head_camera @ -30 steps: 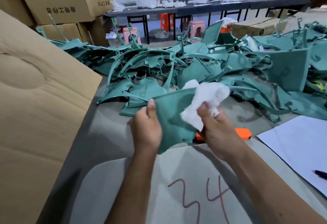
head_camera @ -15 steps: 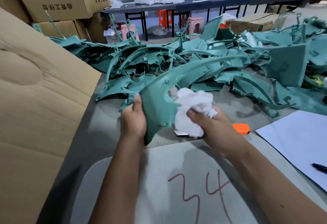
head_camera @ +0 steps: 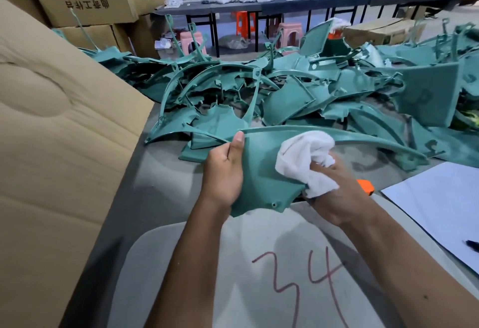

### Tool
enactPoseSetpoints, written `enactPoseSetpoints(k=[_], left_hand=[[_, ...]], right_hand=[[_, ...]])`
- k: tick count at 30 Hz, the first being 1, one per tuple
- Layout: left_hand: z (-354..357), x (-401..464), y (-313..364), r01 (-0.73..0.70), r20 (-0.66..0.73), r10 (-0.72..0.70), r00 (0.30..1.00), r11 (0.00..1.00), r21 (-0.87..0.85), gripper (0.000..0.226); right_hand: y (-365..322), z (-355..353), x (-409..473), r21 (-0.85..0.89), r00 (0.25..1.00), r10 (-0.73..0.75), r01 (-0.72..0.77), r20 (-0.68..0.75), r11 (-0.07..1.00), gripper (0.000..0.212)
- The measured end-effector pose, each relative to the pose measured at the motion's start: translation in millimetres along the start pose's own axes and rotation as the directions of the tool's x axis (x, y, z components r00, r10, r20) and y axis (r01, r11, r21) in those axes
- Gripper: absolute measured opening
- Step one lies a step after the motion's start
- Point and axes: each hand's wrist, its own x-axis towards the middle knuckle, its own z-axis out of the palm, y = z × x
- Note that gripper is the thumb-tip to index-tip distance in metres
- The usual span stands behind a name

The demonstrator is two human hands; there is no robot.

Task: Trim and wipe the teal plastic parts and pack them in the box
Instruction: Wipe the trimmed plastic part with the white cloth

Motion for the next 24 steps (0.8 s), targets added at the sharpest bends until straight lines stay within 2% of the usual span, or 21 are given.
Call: enactPoseSetpoints(k=[1, 2, 3, 4, 5, 7, 8, 10, 12, 13, 14, 15, 17, 18, 19, 21, 22, 24], left_hand=[[3, -1, -1, 0.102, 0.044, -0.098, 0.994, 0.988, -0.116, 0.058], [6, -3, 0, 0.192, 0.070, -0.180, 0.981, 0.957, -0.219, 0.055], [7, -4, 1, 0.254, 0.065, -0.246, 0.967, 0.920, -0.299, 0.053], [7, -3, 1, 0.270, 0.010, -0.281, 0.960, 0.912, -0.309, 0.054], [6, 0, -1, 0.234, -0.095, -0.259, 0.961, 0.948, -0.214, 0.056], [2, 3, -4, 0.108, -0.348, -0.069, 0.935, 0.990, 0.095, 0.060], [-1, 3, -4, 0.060, -0.424, 0.029, 0.905, 0.979, 0.196, 0.059], [-5, 1, -3, -0.025, -0.469, 0.172, 0.866, 0.952, 0.304, 0.058], [-4, 3, -6, -0.049, -0.465, 0.215, 0.859, 0.938, 0.343, 0.058], [-2, 4, -7, -0.030, -0.458, 0.174, 0.872, 0.952, 0.304, 0.058], [1, 4, -8, 0.013, -0.433, 0.074, 0.899, 0.981, 0.194, 0.058], [7, 4, -10, 0.090, -0.372, -0.073, 0.925, 0.995, 0.029, 0.056], [17, 0, -10, 0.282, -0.172, -0.350, 0.921, 0.902, -0.328, 0.052], [19, -2, -8, 0.330, -0.112, -0.414, 0.903, 0.838, -0.434, 0.051], [21, -2, -9, 0.335, -0.122, -0.434, 0.893, 0.820, -0.465, 0.050], [20, 2, -11, 0.235, -0.328, -0.352, 0.877, 0.908, -0.347, 0.048], [19, 2, -11, 0.180, -0.426, -0.294, 0.856, 0.941, -0.287, 0.048], [19, -1, -7, 0.116, -0.538, -0.194, 0.820, 0.978, -0.175, 0.050]], right_hand=[[-2, 2, 1, 0.047, 0.996, -0.015, 0.011, 0.087, 0.999, 0.038], [-4, 5, 2, 0.113, 0.985, -0.045, 0.027, 0.166, 0.993, 0.037], [-6, 8, 1, 0.191, 0.983, -0.030, -0.006, 0.183, 0.982, 0.035], [-4, 8, 1, 0.242, 0.993, 0.002, -0.031, 0.117, 0.970, 0.028], [-2, 7, 2, 0.257, 0.998, 0.030, -0.041, 0.048, 0.965, 0.012], [7, 4, 1, 0.139, 0.989, 0.057, -0.038, -0.135, 0.990, 0.033], [10, 3, 0, 0.068, 0.984, 0.044, -0.033, -0.171, 0.997, 0.038], [10, 9, -2, -0.136, 0.993, -0.002, -0.015, -0.122, 0.991, 0.040], [7, 12, -2, -0.237, 0.997, -0.043, 0.027, -0.062, 0.971, 0.018], [5, 13, -2, -0.258, 0.995, -0.056, 0.033, -0.083, 0.966, 0.016], [4, 14, -1, -0.241, 0.991, -0.065, 0.036, -0.116, 0.970, 0.020], [4, 14, 0, -0.154, 0.988, -0.056, 0.033, -0.145, 0.987, 0.024], [5, 17, 1, 0.161, 0.983, 0.051, -0.022, -0.179, 0.987, 0.030], [6, 18, 2, 0.275, 0.973, 0.108, -0.049, -0.204, 0.960, 0.030], [5, 19, 4, 0.281, 0.955, 0.150, -0.075, -0.256, 0.957, 0.030], [6, 19, 6, 0.079, 0.921, 0.137, -0.116, -0.366, 0.990, 0.031], [8, 20, 6, -0.014, 0.918, 0.116, -0.131, -0.379, 0.991, 0.036], [10, 26, 4, -0.106, 0.937, 0.092, -0.135, -0.338, 0.985, 0.036]])
